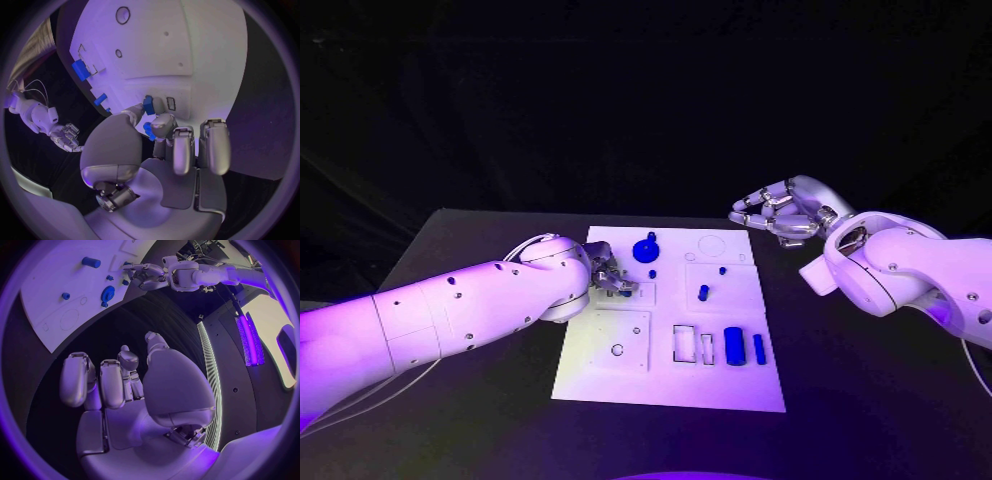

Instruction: Assemble the parts on the task board

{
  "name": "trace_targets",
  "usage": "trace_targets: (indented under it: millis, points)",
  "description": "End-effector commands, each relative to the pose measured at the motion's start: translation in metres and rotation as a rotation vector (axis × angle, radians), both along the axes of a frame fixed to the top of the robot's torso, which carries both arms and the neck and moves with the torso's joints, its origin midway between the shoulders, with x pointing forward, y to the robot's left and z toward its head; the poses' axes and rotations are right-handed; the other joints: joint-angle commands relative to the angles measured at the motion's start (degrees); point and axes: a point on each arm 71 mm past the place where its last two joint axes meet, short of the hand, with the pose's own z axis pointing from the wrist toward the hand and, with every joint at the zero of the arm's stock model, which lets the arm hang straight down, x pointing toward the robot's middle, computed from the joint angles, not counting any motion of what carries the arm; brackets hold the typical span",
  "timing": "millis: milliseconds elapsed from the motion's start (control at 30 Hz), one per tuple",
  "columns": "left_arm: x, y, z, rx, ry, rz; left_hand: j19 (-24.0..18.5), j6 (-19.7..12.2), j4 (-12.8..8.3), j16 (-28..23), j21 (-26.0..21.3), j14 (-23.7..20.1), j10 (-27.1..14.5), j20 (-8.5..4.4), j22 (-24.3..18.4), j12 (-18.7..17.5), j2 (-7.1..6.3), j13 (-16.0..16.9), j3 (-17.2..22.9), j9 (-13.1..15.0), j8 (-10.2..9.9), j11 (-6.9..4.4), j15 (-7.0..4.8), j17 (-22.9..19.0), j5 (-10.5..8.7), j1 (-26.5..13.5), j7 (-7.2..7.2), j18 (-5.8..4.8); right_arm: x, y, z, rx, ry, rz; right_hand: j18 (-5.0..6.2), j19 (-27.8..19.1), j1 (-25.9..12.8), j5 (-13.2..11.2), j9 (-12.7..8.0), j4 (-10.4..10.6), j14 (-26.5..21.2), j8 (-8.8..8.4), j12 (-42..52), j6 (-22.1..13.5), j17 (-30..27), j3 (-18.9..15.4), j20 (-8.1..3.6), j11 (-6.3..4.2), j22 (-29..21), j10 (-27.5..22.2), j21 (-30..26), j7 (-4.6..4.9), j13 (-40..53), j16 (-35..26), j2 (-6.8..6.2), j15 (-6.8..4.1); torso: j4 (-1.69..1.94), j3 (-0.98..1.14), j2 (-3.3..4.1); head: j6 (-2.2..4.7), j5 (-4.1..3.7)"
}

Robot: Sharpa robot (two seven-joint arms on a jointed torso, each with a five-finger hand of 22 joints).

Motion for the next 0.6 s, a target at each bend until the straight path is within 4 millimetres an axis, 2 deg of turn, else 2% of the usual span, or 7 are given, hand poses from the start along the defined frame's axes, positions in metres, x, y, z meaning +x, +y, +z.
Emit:
trace_targets:
  millis: [33,600]
  points:
    - [-0.0014,0.003,-0.0049,0.011,0.014,0.023,0.3,0.2,0.0,0.3,0.0,5.6,0.3,0.03,3.3,0.2,0.08,0.1,-0.5,-2.0,-0.1,0.06,-0.42,13.5,0.29,-0.8,0.29,-0.47,-0.0003,0.0011,-0.001,-0.008,0.007,0.014,0.67,0.1,0.4,-0.3,-0.1,-0.3,1.6,0.2,0.3,0.1,0.1,-0.1,-0.18,-0.11,4.7,-0.1,-0.2,0.16,-0.1,-0.1,-0.04,-0.44,-0.02,0.03,0.02,0.02,-0.02]
    - [-0.002,0.0023,-0.0041,0.006,0.011,0.024,0.4,0.2,-0.1,0.3,0.1,5.6,0.3,0.0,3.4,0.3,-0.13,0.1,-1.6,-2.1,-0.1,0.02,-0.46,13.5,0.32,-1.0,0.24,-0.49,-0.0003,0.0007,-0.0012,-0.008,0.008,0.014,0.67,0.1,0.3,-0.5,-0.1,-0.1,1.6,0.24,0.3,0.1,0.0,-0.3,-0.18,-0.09,4.7,-0.1,-0.3,0.18,-0.1,-0.2,0.06,-0.43,0.03,0.06,-0.02,0.04,0.11]
